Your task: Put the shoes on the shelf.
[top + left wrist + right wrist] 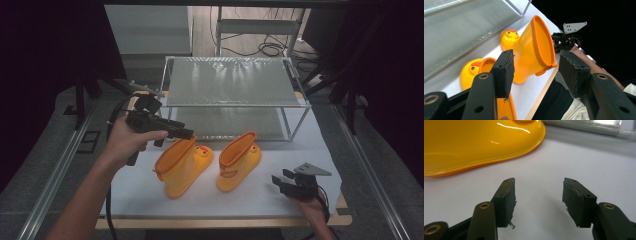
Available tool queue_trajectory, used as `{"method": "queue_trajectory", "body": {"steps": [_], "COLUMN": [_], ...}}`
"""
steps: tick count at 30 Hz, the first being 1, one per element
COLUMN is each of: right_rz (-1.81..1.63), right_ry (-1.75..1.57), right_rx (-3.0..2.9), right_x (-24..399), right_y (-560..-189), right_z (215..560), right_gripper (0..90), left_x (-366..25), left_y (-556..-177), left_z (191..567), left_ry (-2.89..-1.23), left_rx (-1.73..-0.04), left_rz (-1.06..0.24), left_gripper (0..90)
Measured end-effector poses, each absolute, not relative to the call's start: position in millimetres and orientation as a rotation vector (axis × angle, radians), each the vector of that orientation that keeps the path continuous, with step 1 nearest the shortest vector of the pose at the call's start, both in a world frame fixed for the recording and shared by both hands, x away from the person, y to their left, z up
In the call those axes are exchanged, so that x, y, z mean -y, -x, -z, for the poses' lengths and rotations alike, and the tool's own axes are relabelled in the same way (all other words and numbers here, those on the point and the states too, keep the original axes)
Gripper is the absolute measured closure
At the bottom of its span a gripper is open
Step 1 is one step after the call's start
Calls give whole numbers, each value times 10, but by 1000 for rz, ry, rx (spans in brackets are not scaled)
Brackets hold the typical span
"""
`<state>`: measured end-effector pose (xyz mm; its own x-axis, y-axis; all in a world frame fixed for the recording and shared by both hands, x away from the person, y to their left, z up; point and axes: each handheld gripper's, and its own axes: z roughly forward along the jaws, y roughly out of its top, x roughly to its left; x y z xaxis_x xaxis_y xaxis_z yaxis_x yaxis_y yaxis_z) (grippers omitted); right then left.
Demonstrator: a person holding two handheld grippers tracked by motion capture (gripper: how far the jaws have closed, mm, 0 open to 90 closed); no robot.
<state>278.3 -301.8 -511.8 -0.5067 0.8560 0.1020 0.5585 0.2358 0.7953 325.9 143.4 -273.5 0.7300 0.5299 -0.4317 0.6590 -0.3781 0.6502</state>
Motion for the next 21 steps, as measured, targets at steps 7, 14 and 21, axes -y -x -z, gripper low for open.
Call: {"method": "queue_trajectory", "body": {"steps": [7, 14, 21], "right_rz": [-1160, -1159, -1157], "right_ry": [-1303, -1312, -1307], "right_rx": [-2163, -2156, -2159], "right_x": [3005, 3016, 3011], "right_y": [-2788, -2786, -2786], "right_z": [5125, 5124, 5122], "right_gripper": [435, 435, 435], "left_x": [-1217, -1065, -943], "left_y": [-3366, -3416, -3487], "left_z": [2734, 2726, 2770], "left_ry": [-2105, -2138, -2156], "left_rx": [-897, -893, -896], "left_rz": [211, 220, 235], "left_gripper": [473, 475, 476]}}
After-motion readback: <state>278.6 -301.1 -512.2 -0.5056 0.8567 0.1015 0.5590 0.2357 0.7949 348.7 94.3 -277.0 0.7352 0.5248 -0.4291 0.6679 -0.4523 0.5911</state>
